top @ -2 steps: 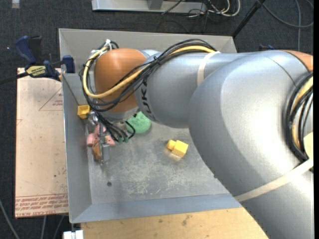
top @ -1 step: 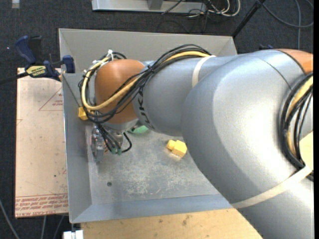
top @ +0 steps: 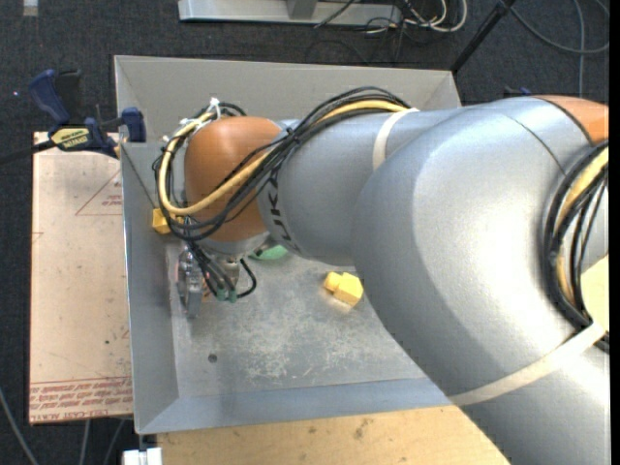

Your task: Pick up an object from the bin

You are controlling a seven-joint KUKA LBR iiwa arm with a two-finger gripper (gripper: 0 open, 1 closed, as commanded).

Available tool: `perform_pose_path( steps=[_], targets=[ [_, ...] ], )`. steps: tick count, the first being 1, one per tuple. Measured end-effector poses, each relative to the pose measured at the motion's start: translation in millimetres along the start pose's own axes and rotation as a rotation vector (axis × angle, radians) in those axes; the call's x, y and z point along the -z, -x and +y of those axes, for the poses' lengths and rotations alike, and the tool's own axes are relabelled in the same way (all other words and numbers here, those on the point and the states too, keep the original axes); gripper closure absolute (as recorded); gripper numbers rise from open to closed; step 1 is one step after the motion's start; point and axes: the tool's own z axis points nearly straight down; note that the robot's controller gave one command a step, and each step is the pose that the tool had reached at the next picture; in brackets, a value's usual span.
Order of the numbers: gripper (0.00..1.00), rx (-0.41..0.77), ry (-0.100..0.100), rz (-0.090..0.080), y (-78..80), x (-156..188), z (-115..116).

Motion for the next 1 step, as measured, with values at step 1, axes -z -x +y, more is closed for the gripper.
perform_pose_path(
  steps=[1],
  targets=[
    [1.0, 0.0, -0.001, 0.003, -1.0, 1.7, -0.6]
  ],
)
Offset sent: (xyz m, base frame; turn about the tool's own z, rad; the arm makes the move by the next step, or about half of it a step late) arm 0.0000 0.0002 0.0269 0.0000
